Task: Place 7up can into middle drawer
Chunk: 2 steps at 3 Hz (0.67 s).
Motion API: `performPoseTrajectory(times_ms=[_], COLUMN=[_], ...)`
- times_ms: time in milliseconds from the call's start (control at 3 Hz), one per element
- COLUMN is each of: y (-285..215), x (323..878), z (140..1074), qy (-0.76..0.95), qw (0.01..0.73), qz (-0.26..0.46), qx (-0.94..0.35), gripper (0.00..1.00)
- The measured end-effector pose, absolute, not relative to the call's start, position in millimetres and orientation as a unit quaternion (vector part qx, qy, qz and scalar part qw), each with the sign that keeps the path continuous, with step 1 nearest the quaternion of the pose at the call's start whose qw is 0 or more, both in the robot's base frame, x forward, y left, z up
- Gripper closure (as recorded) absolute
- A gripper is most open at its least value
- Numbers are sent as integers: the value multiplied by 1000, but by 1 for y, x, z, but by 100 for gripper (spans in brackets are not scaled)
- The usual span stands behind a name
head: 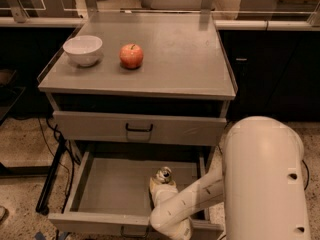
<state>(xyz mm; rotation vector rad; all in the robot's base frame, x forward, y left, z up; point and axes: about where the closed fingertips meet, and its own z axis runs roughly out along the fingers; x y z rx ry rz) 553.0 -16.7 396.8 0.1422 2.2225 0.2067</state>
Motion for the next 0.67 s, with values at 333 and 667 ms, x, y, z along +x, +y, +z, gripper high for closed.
performPoseTrajectory(times_ms=[333, 667], y=[-15, -11], x=[550, 545], z=[396, 393], qy=[892, 890], qw=[442, 448], qz=[79, 66], qx=[58, 50], gripper=[100, 100])
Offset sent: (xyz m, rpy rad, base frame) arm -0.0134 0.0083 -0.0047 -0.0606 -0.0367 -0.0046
